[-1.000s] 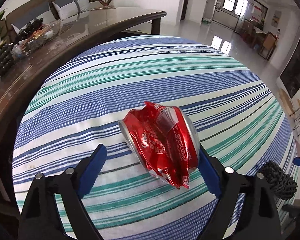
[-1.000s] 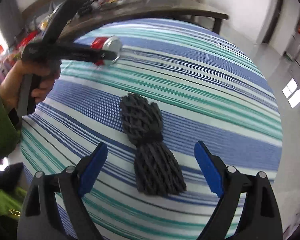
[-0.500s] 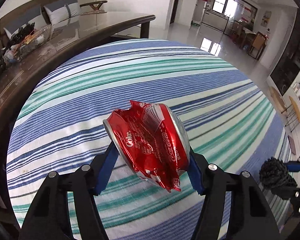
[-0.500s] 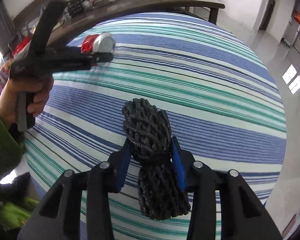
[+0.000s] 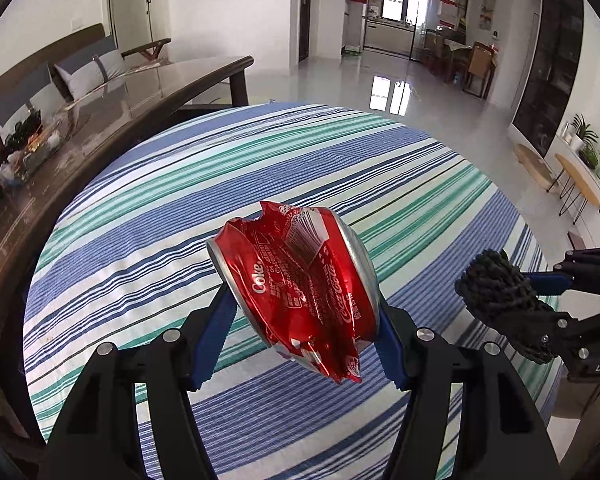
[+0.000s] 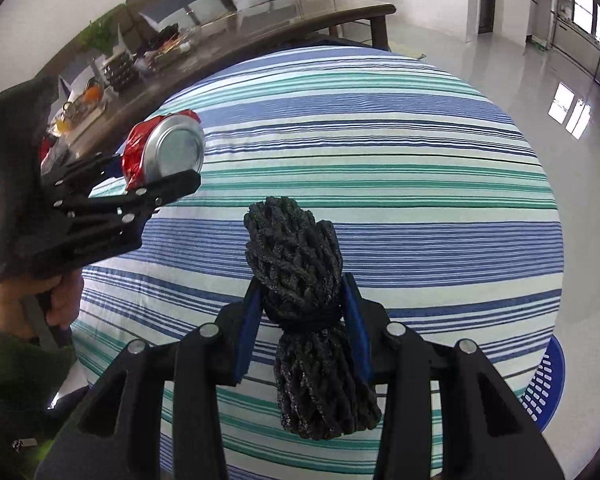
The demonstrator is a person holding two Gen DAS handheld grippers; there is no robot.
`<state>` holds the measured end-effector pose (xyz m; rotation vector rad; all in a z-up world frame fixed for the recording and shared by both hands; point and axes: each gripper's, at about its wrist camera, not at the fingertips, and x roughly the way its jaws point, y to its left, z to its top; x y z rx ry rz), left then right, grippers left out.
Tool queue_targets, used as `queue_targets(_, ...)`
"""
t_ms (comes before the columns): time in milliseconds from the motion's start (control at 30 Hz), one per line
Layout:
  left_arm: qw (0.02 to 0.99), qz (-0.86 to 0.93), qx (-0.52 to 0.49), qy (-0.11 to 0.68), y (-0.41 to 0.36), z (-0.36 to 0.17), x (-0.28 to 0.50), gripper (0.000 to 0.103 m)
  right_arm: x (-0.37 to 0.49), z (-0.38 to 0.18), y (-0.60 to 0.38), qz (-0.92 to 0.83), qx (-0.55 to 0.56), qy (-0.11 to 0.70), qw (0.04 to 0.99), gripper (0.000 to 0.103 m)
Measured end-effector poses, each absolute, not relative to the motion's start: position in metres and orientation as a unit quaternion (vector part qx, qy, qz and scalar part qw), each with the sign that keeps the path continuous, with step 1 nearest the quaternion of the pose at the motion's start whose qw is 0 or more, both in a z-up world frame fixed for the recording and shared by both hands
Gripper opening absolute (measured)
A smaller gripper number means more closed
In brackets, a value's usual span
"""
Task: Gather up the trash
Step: 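Carry the red can and black net to the wastebasket and open both tools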
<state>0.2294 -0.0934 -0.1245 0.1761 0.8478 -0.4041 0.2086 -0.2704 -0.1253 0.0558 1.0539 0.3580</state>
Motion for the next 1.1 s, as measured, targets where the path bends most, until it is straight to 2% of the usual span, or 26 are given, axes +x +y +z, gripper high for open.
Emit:
queue_targets(367,0.886,-0.220,0.104,0.394,-0.123,-0.112,0.208,0.064,0.189,-0.123,-0.305,0.154,0.080,0.483,0.858,0.039)
queue_targets(533,0.872,-0.271,0.100,0.395,-0.156,-0.103,0.188,0.064,0.170,-0.113,-0.355,0.116,0.113,0.464,0.871,0.039)
queue_targets(833,0.809,-0.415,0.107,0.403,-0.284,-0.096,0.136,0.064,0.105,-0.142,-0.519,-0.043,0.170,0.460,0.871,0.038)
queue_targets(933,0.782,-0.451,0.121,0.412,-0.338,-0.108,0.121,0.064,0.093,-0.160,-0.559,-0.078,0.187,0.462,0.863,0.038)
queue_targets(1100,0.752,-0.465,0.152,0.442,-0.424,-0.158,0.115,0.064,0.088,-0.201,-0.608,-0.115,0.218,0.463,0.851,0.038)
